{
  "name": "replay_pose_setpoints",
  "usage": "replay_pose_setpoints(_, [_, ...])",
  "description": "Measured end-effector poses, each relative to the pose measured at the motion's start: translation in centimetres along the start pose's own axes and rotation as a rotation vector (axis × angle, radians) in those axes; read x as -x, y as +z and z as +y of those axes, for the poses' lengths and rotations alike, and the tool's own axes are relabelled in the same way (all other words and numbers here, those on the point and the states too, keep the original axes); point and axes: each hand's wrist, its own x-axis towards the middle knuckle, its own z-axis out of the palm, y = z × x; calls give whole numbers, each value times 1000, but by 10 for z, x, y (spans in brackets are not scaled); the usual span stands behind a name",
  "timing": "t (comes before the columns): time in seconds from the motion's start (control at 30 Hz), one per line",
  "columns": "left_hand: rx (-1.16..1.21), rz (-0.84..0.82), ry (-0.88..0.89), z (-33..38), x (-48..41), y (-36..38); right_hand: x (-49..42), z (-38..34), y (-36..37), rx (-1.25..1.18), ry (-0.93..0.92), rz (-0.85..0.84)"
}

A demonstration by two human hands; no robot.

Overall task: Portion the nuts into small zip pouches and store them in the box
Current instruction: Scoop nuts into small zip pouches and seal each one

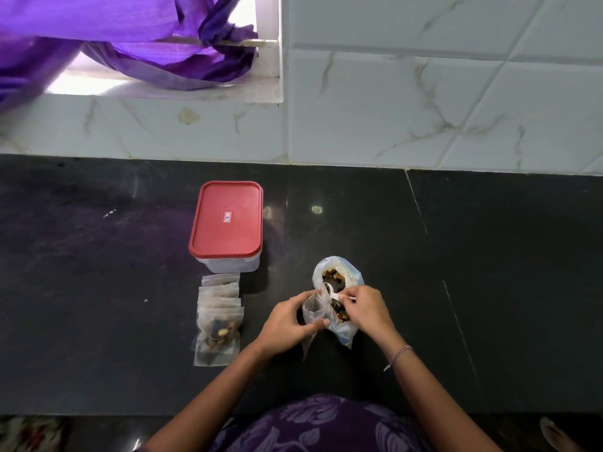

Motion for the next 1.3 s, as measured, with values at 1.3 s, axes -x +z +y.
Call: replay_pose_setpoints(1.3, [-123,276,151,7,-31,-9,25,-9,-22,-575,-42,89])
